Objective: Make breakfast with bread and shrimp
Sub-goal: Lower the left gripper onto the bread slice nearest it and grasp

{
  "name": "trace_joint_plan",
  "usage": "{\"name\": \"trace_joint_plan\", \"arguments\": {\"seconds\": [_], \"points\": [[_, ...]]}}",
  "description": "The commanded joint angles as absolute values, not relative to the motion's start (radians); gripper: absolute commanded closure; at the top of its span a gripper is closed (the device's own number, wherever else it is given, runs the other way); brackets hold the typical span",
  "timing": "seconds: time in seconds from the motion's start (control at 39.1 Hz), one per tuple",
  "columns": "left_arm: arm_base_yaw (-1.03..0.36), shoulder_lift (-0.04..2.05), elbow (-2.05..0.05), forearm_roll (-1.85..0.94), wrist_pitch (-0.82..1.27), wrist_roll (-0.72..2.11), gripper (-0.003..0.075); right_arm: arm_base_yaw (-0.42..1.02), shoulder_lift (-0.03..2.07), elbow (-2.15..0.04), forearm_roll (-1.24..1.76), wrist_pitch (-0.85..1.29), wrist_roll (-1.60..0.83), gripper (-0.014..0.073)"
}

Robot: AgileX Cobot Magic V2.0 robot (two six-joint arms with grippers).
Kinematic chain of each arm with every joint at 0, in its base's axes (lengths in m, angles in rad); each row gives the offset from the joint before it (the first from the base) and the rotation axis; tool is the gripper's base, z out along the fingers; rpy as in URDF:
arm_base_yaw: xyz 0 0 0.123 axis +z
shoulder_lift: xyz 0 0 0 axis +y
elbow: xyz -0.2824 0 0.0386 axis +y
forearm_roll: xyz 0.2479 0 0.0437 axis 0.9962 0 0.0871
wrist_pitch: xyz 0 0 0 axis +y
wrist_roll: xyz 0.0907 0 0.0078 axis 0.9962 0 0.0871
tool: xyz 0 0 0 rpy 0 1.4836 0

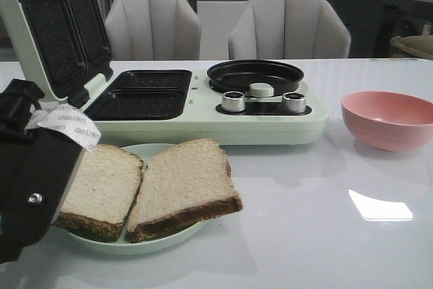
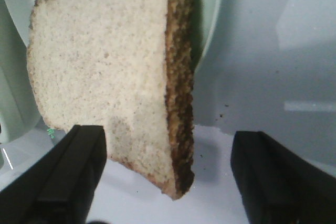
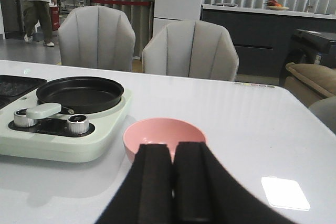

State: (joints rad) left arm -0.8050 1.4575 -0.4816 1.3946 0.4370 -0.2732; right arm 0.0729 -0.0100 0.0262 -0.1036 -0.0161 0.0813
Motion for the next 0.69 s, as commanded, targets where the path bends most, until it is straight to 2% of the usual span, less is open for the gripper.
{"name": "trace_joint_plan", "arguments": {"seconds": [0.0,0.54,0.66], "points": [[-0.795,1.45,-0.504,1.453,0.459,-0.285,0.0174,0.075,-0.026,0.01,-0.101,-0.088,0.075,0.0452],[-0.728,1.526,-0.596,1.516,0.395,-0.285,0.0178,0.075,-0.026,0.01,-0.101,-0.088,0.075,0.0452],[-0.728,1.56,-0.598,1.521,0.41,-0.285,0.0251,0.075,-0.026,0.01,-0.101,-0.088,0.075,0.0452]]}}
